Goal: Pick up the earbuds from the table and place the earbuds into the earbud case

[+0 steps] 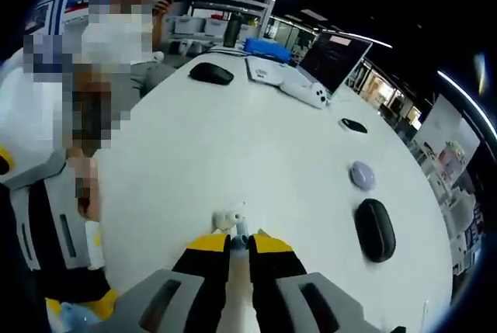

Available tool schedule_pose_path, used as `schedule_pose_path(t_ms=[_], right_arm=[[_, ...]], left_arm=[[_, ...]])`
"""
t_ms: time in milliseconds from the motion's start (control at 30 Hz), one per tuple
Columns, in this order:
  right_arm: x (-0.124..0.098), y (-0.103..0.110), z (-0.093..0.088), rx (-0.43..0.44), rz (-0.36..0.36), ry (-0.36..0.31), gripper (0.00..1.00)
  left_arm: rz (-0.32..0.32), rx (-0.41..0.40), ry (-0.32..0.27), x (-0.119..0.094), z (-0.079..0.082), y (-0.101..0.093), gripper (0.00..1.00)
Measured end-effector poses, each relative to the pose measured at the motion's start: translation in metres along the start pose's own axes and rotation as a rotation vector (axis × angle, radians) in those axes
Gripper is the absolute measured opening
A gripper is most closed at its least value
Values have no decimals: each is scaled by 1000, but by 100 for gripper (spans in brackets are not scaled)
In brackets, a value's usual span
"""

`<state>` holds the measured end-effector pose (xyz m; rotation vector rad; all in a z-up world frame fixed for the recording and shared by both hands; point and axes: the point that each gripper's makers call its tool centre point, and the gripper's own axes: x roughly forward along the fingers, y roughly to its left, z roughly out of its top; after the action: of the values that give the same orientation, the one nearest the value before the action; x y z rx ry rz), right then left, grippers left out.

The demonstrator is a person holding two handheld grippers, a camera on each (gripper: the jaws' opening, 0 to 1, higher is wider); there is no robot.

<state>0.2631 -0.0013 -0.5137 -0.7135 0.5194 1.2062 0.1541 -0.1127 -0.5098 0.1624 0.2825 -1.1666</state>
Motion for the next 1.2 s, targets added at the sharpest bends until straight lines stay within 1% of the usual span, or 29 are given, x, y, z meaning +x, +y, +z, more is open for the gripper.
schedule_pose_path(t_ms=[167,367,500,667,700,800,933,1067,1200], right_arm=[[-7,-8,-5,34,-37,11,9],[-27,-6,-5,49,-58,-10,9],[-52,-3,-9,74,-88,-31,9],[-86,3,-25,112,-133,-38,9],[-89,3,-26,115,-136,-38,9],[-107,9,-43,140,-164,-24,9],[-131,23,-72,177,-197,0,9],[-144,37,-95,207,-215,22,9],[-149,49,-111,243,-227,18,9]], left_arm=[[-3,0,-1,0,0,0,19],[-4,0,0,0,1,-1,19],[-4,0,2,0,1,-1,19],[-2,2,4,0,1,-1,19],[-2,2,4,0,1,-1,19],[-1,3,5,0,0,-2,19],[-1,5,6,1,0,-2,19],[-1,5,9,1,0,-3,19],[-2,5,11,2,1,-3,19]])
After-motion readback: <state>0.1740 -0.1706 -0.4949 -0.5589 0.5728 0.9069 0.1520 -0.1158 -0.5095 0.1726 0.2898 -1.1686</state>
